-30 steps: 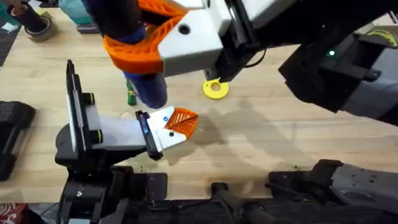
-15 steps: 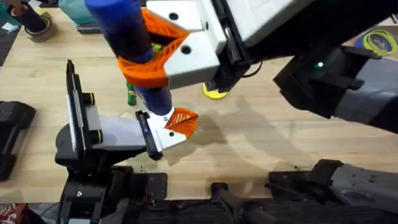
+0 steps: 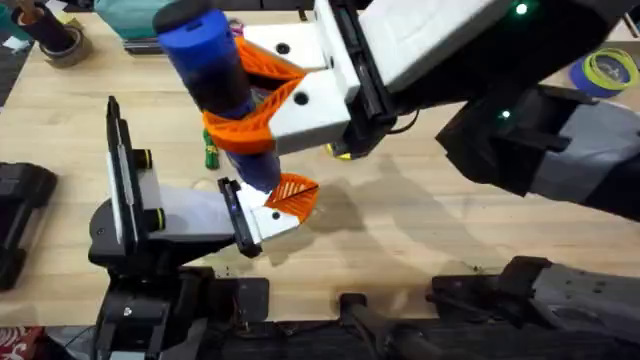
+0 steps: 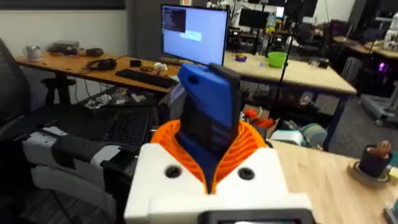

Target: Pick up the gripper from the table and insert it into the empty holder that is missing its gripper. Then pick up a screw, insert it into the mounting hole, and use the screwdriver to tighten it. Finally, clean up the table by picking up the vegetable and placing it into the bucket.

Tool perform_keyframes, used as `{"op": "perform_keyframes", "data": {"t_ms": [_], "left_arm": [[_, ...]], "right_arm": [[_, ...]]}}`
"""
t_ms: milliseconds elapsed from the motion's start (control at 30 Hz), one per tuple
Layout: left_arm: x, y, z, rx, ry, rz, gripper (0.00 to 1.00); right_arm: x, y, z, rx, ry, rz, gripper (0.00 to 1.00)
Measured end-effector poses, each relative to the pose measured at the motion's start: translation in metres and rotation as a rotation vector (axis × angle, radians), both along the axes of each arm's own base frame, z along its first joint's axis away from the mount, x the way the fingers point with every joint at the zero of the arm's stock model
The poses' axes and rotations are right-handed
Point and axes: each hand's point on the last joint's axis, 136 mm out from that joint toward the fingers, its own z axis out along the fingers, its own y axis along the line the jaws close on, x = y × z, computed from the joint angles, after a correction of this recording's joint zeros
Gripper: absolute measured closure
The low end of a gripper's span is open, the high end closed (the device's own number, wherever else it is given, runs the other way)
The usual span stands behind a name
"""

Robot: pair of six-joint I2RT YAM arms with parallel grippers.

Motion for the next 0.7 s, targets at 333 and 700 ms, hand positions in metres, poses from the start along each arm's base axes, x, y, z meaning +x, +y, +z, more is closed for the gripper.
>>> {"op": "perform_keyframes", "data": {"t_ms": [333, 700], "left_arm": [[0.0, 0.0, 0.0, 0.0, 0.0, 0.0, 0.985], [0.0, 0.0, 0.0, 0.0, 0.0, 0.0, 0.985]], "right_arm": [[-0.0021, 0.0001, 0.0029, 0.018, -0.023, 0.003, 0.979], [-0.0005, 0.0017, -0.0056, 0.003, -0.007, 0.003, 0.979]]}}
